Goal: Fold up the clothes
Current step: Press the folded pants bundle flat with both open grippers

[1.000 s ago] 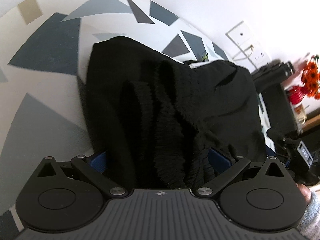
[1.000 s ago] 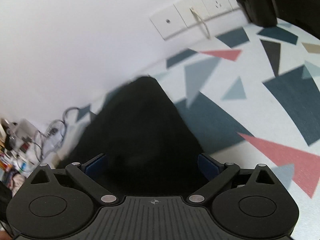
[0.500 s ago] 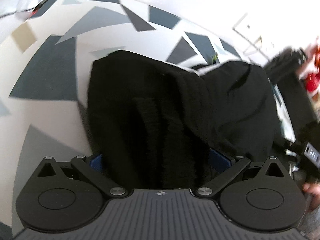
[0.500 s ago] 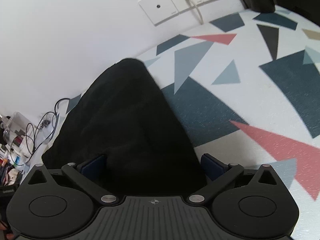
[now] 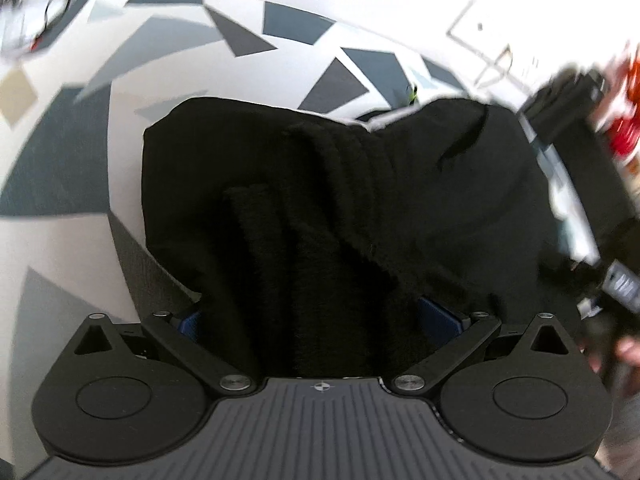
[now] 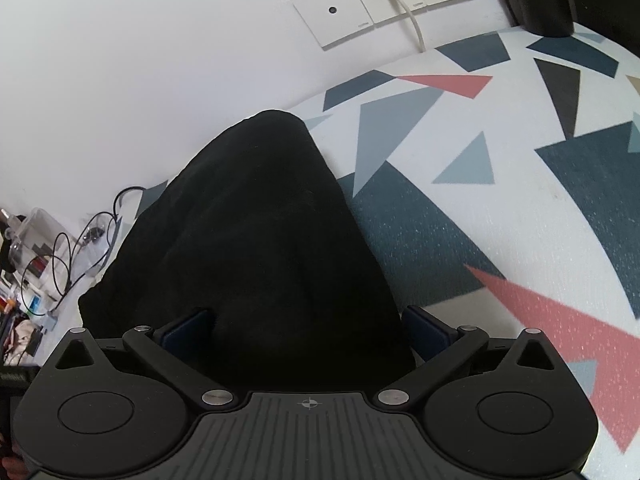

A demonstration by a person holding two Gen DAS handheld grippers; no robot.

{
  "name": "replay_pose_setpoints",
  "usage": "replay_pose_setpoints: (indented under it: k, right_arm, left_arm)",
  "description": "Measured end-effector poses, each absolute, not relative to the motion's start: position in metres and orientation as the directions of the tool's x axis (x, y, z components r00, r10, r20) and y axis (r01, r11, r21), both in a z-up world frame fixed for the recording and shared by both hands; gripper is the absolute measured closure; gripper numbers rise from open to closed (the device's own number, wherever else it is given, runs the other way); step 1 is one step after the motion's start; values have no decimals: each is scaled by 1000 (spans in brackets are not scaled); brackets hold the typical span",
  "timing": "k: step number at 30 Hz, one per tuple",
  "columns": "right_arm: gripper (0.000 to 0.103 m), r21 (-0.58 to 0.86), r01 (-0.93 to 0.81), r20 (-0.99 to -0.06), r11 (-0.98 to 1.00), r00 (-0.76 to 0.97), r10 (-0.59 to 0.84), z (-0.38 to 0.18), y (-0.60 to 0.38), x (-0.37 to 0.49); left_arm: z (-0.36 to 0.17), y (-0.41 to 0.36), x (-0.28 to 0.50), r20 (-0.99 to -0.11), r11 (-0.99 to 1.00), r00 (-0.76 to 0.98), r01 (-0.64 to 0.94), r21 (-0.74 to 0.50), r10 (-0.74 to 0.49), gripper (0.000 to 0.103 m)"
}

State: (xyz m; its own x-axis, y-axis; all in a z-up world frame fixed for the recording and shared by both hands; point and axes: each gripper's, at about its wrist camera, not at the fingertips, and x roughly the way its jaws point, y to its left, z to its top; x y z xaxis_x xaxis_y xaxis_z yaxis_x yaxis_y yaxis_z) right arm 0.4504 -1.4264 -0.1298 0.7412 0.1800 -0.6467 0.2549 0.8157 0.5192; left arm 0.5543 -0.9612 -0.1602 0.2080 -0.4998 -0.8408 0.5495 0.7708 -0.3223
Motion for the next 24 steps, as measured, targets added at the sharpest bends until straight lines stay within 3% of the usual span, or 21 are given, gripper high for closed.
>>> replay_pose_setpoints:
  k: [6, 13, 19, 24]
  right_arm:
    - [1, 537, 241, -672, 808, 702, 237, -127, -1436, 460]
    - [1, 641, 248, -642, 727, 692, 330, -131, -1457, 458]
    - [1, 565, 143, -675, 813, 646, 356, -127, -1437, 471]
    - [1, 476, 13, -728, 879, 567, 386, -118, -1410, 484]
  left_arm:
    - [-161, -967, 547, -850, 792, 254, 549, -266, -462, 0]
    - [-160, -954, 565, -835, 791, 180, 472, -390, -520, 0]
    - [-161, -973, 549, -868, 797, 235, 549, -253, -438, 0]
    - [-160, -959, 540, -847, 794, 228, 524, -309, -480, 1]
